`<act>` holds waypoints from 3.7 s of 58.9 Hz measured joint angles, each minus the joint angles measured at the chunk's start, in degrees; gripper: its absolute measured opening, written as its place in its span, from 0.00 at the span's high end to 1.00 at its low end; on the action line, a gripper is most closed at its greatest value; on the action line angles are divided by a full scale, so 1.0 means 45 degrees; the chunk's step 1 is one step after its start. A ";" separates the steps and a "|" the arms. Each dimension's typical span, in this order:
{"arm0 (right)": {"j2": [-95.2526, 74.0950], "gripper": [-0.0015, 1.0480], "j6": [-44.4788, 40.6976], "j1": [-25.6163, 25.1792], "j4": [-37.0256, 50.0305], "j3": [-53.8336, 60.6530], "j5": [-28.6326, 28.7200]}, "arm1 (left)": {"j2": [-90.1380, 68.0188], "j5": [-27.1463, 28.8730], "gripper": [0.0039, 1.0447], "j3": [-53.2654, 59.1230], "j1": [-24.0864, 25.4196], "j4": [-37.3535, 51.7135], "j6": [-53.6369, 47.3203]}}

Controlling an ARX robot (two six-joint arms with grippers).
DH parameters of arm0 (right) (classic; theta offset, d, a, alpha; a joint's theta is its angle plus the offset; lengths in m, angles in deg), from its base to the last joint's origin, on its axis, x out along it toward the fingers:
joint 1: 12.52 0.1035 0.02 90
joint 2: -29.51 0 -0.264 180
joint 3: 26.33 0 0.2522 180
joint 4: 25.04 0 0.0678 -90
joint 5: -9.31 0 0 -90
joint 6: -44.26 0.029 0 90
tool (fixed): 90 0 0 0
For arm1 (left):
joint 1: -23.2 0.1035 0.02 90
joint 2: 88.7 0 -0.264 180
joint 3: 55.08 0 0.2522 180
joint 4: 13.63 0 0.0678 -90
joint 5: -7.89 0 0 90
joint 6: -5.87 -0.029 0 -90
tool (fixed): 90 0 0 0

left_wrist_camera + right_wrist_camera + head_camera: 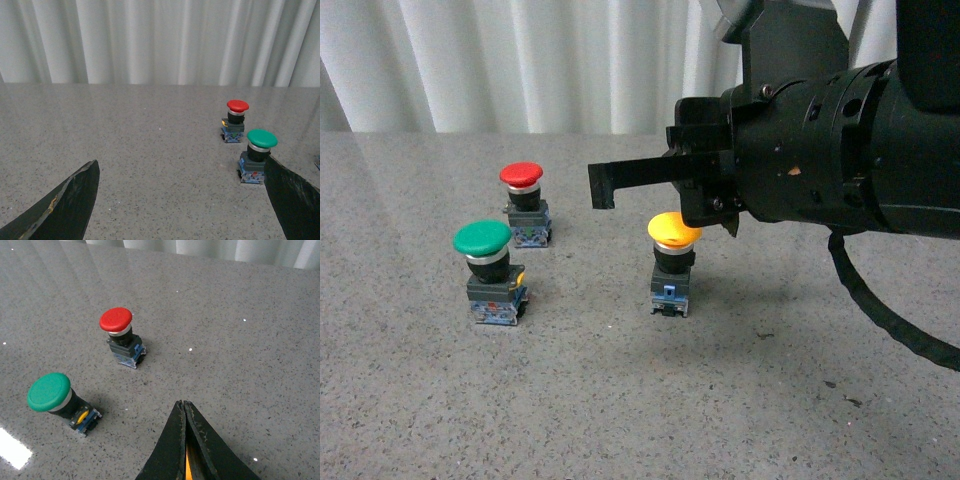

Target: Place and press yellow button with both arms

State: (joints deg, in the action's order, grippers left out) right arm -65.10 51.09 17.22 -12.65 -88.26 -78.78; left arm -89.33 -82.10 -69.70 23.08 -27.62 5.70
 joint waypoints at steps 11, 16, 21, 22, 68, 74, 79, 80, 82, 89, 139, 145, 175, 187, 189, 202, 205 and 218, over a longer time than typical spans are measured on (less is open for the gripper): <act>-0.0573 0.98 -0.0005 -0.0083 0.0117 -0.0180 -0.0044 | 0.0000 0.0000 0.06 0.0000 0.0000 0.0000 0.0000; -0.0661 0.98 -0.0005 -0.0199 0.0112 -0.0267 -0.0053 | 0.0000 0.0000 0.06 0.0000 0.0000 0.0000 0.0000; -0.0729 0.98 -0.0005 -0.0209 0.0112 -0.0330 -0.0058 | 0.0000 0.0000 0.06 0.0000 0.0000 0.0000 0.0000; -0.0772 0.98 -0.0005 -0.0209 0.0121 -0.0335 -0.0058 | 0.0000 0.0000 0.06 0.0000 0.0000 0.0000 0.0000; -0.1452 0.98 -0.0010 -0.0204 0.0330 -0.0257 -0.0044 | 0.0000 0.0000 0.06 0.0000 0.0000 0.0000 0.0000; -0.1486 0.98 -0.0010 -0.0199 0.0325 -0.0257 -0.0044 | 0.0000 0.0000 0.06 0.0000 0.0000 0.0000 0.0000; -0.1569 0.98 -0.0010 -0.0199 0.0296 -0.0257 -0.0044 | 0.0000 0.0000 0.06 0.0000 0.0000 0.0000 0.0005; -0.1574 0.98 -0.0010 -0.0199 0.0267 -0.0257 -0.0044 | 0.0000 0.0000 0.06 0.0000 0.0000 0.0000 0.0000; -0.1613 0.98 -0.0029 -0.0194 0.0209 -0.0277 -0.0044 | 0.0000 0.0000 0.06 0.0000 0.0000 0.0000 0.0000; -0.1627 0.98 -0.0078 -0.0194 0.0044 -0.0330 -0.0049 | 0.0000 0.0000 0.06 0.0000 0.0000 0.0000 0.0000; 1.6966 0.98 -0.1404 -0.6611 -0.2764 0.9753 -0.0423 | 0.0000 0.0000 0.06 0.0000 0.0000 0.0000 0.0000; 1.8238 0.98 -0.1428 -0.6611 -0.3526 1.0224 -0.0423 | 0.0000 0.0000 0.06 0.0000 0.0000 0.0000 0.0000; 2.0968 0.98 -0.1438 -0.6611 -0.5872 1.0540 -0.0418 | 0.0000 0.0000 0.06 0.0000 0.0000 0.0005 0.0000; 2.0968 0.88 -0.1443 -0.6611 -0.5872 1.0540 -0.0418 | 0.0000 0.0000 0.06 0.0000 0.0000 0.0000 0.0000; 2.0968 0.83 -0.1443 -0.6611 -0.5872 1.0540 -0.0418 | 0.0000 0.0000 0.06 0.0000 0.0000 0.0000 0.0000; 2.0968 0.33 -0.1443 -0.6611 -0.5872 1.0540 -0.0418 | 0.0000 0.0000 0.06 0.0000 0.0000 0.0000 0.0000; 2.0968 0.26 -0.1443 -0.6611 -0.5872 1.0540 -0.0418 | 0.0000 0.0000 0.06 0.0000 0.0000 0.0000 0.0000; 2.0968 0.07 -0.1438 -0.6611 -0.5872 1.0540 -0.0418 | 0.0000 0.0005 0.06 0.0000 0.0000 0.0000 0.0000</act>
State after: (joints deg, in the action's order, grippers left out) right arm 29.26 44.62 -12.53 -39.07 -40.83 -80.66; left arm -89.33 -82.08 -69.70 23.08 -27.62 5.70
